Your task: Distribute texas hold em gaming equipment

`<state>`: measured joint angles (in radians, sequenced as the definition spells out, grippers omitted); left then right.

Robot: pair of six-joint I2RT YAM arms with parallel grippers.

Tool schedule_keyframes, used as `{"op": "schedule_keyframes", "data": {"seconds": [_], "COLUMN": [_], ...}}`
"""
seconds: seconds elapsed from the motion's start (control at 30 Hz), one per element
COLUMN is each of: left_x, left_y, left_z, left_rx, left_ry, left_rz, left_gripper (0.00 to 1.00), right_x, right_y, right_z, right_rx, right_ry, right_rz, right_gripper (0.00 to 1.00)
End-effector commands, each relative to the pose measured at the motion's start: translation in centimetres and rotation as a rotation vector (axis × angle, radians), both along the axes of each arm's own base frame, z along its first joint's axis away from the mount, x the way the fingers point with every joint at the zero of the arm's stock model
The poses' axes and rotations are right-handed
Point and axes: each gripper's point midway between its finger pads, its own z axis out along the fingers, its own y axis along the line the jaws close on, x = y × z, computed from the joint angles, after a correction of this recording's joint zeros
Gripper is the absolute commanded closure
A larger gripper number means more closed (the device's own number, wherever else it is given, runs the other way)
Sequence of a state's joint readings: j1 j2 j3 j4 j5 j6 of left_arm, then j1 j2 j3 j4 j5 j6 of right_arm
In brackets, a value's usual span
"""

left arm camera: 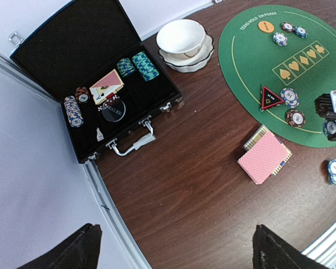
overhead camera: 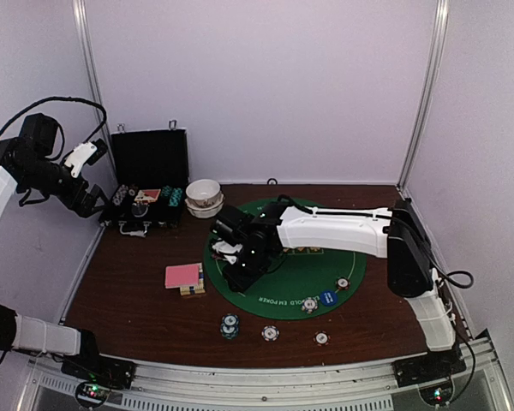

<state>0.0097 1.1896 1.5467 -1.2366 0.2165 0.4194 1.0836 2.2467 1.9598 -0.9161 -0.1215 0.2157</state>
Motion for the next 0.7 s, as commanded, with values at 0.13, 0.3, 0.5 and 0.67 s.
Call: {"op": "schedule_keyframes", "data": {"seconds": [0.13, 0.3, 0.5, 0.67], "left_x": [-0.1, -0.1, 0.0, 0.1], "left_y": [0.2, 0.2, 0.2, 0.2], "left_z": [1.3, 1.4, 1.3, 1.2], "left_rx": [0.008, 0.008, 0.01, 0.008], "left_ry": [-0.044, -0.045, -0.044, -0.042], "left_rz": [-0.001, -0.002, -0.003, -0.005], "left_gripper": [0.02, 0.02, 0.02, 0.03], "right_x": [3.9, 5.6, 6.2, 6.1], "right_y": [-0.3, -0.5, -0.5, -0.6], "right_z": [-2.6, -4.0, -4.9, -4.5], "right_rx": [-0.048, -0.065, -0.082, -0.084], "right_ry": [-0.057, -0.063, -0.062, -0.064], "right_rz": [-0.083, -0.109, -0.109, -0.106], "right_gripper": [0.89, 0.89, 0.84, 0.55]}}
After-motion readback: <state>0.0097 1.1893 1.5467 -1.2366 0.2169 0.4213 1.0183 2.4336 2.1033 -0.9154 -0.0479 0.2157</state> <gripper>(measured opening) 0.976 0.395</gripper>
